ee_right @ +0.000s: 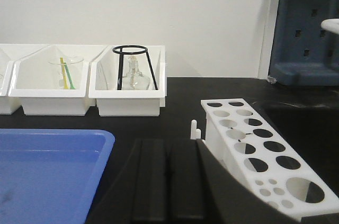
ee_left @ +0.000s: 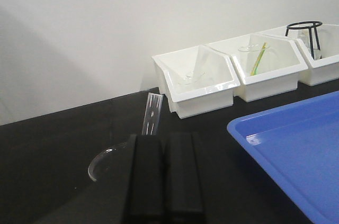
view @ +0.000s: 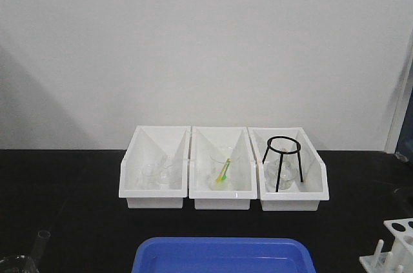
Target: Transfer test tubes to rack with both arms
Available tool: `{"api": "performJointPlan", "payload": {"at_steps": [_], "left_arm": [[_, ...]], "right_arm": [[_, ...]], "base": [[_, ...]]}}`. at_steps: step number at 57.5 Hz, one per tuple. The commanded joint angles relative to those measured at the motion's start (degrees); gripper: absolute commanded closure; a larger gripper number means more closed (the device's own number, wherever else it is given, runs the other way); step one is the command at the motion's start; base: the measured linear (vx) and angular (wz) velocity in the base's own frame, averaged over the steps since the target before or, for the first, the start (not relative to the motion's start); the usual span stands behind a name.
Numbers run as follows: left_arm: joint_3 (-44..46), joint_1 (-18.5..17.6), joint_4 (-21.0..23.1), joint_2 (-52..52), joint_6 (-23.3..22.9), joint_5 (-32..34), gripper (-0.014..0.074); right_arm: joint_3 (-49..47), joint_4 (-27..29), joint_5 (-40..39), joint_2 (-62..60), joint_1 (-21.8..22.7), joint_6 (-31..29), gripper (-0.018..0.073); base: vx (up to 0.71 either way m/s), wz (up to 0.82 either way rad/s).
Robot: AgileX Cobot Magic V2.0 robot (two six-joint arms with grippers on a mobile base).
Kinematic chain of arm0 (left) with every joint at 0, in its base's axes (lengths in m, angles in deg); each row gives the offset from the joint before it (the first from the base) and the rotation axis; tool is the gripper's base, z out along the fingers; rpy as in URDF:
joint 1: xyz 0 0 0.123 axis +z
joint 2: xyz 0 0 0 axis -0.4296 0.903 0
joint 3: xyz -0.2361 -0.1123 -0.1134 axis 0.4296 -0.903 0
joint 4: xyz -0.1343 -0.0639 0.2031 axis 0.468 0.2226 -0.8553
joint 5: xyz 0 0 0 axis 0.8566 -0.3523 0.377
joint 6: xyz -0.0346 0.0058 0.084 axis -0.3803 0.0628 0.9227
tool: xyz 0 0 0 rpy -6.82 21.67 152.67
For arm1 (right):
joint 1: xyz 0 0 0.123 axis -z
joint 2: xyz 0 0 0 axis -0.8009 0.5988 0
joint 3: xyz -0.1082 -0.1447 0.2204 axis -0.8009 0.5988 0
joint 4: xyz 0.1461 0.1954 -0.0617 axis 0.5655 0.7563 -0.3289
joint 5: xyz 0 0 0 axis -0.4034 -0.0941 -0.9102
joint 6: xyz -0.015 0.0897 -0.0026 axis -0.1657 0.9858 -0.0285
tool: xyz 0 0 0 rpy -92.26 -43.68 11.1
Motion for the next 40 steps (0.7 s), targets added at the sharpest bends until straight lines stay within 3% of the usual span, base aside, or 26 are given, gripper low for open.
{"api": "performJointPlan", "payload": {"at_steps": [1,7,12,17,21,26,33,40], "left_arm": [[-1.6,0.0,0.5,-1.1,-0.3,4.6,0.0617],[-1.1,0.0,0.5,-1.1,-0.3,8.0,0.0617],[-1.0,0.0,0.5,-1.1,-0.9,15.3,0.0617],[1.1,0.0,1.8,-1.1,-7.0,19.7,0.0617],[5.6,0.0,2.0,-1.0,-9.9,16.2,0.0617],[12.4,0.0,1.7,0.5,-8.9,8.6,0.0617],[25.1,0.0,1.5,6.8,-4.6,-0.8,0.0617],[38.2,0.0,1.5,17.6,-1.6,-4.7,0.0617]], "right_arm": [[0.6,-0.3,-4.9,-0.5,-0.1,-0.3,0.0566],[0.6,-0.3,-6.4,-0.5,-0.1,-0.3,0.0566],[0.4,-0.5,-9.1,-0.5,-0.1,-0.4,0.0566],[0.4,0.6,-15.5,-0.5,-0.1,0.8,0.0566],[0.2,1.2,-21.0,-0.5,-0.1,1.0,0.0566],[-2.6,2.3,-23.2,-0.4,-0.1,2.1,0.0566],[-12.2,2.7,-16.1,1.3,-0.1,3.0,0.0566],[-24.5,1.1,-8.6,8.3,-0.1,1.5,0.0566]], "base": [[0.00,0.00],[0.00,0.00],[0.00,0.00],[0.00,0.00],[0.00,0.00],[0.00,0.00],[0.00,0.00],[0.00,0.00]]}}
